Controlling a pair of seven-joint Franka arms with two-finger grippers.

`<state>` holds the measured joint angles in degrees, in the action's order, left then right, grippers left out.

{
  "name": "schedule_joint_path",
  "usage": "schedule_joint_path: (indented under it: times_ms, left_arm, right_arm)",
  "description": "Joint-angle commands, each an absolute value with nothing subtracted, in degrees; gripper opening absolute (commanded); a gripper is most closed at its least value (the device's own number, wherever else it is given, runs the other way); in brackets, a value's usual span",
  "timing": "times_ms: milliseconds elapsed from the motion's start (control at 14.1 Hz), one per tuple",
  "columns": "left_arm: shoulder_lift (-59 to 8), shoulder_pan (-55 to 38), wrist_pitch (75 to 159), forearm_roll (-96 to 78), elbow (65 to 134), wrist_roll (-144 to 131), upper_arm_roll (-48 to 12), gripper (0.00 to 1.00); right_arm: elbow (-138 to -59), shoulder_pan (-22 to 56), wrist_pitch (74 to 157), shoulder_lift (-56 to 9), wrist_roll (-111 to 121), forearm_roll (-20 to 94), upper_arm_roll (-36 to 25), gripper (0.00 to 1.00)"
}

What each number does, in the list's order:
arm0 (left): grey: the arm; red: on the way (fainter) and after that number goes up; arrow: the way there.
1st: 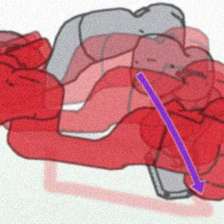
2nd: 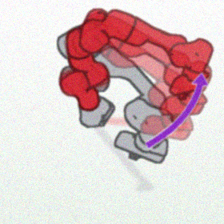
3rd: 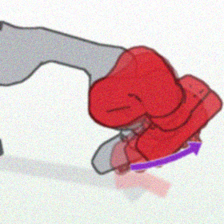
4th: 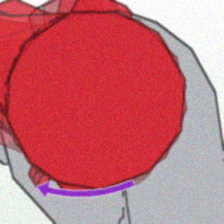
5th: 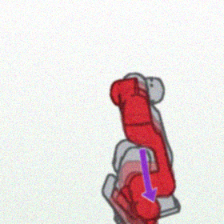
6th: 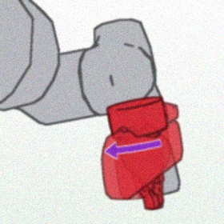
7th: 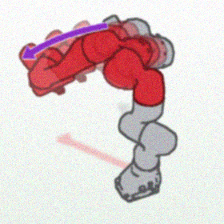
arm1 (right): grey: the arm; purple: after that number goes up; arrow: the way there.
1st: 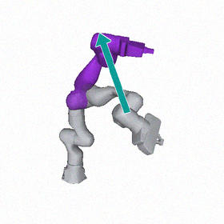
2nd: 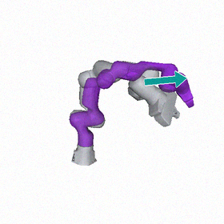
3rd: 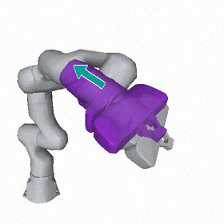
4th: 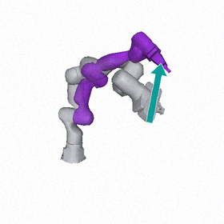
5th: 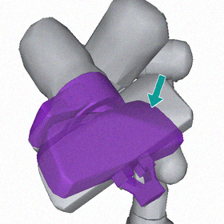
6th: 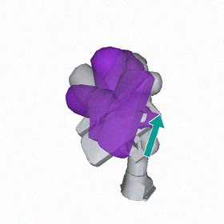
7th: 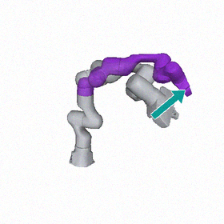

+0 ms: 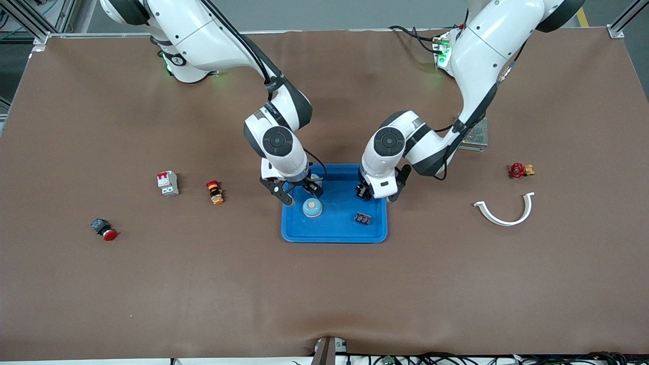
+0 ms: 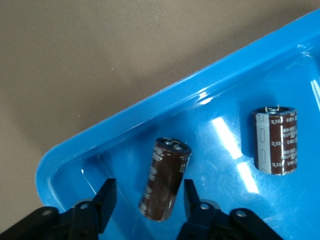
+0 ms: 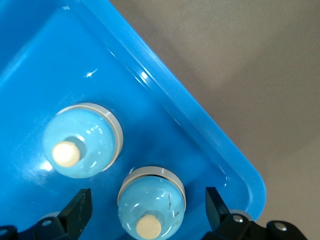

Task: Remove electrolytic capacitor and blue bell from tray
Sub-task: 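Grasp a brown capacitor with the left gripper while the right gripper lowers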

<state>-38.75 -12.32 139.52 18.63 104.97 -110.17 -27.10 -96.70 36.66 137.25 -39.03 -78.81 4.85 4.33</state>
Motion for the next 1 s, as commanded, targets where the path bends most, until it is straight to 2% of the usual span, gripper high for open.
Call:
schedule_joint_path:
  times_ms: [0, 427, 569, 711, 782, 853, 925]
  left_arm:
    - [-38.85, -12.66, 139.83, 20.04, 103.98, -111.53, -26.98, 0.60]
    - [-40.52, -12.66, 140.89, 21.53, 103.54, -111.97, -26.90, 0.57]
    - [-40.96, -12.74, 140.98, 21.71, 103.36, -111.97, -26.89, 0.42]
    - [-40.70, -12.74, 141.06, 21.88, 103.45, -111.97, -26.89, 0.05]
    - [-40.35, -12.74, 141.06, 21.88, 103.45, -111.89, -26.89, 0.00]
    - [-39.91, -12.74, 140.98, 21.97, 103.36, -111.71, -26.89, 0.00]
    - [-38.95, -12.66, 140.63, 22.49, 103.36, -111.53, -26.98, 0.00]
  right_arm:
    - [-95.19, 38.05, 138.16, -40.87, -79.98, 4.75, 3.69, 1.00]
    - [-95.19, 38.50, 138.25, -41.40, -79.98, 4.75, 3.69, 1.00]
    - [-95.19, 38.67, 138.25, -41.57, -79.98, 4.75, 3.69, 1.00]
    - [-95.10, 39.46, 138.25, -41.57, -79.98, 4.75, 3.69, 1.00]
    - [-95.18, 39.46, 138.25, -41.57, -79.89, 4.66, 3.69, 0.94]
    - [-95.19, 39.46, 138.25, -41.49, -79.89, 4.83, 3.78, 0.87]
    - [-95.10, 40.25, 138.25, -41.57, -79.89, 5.18, 3.78, 0.85]
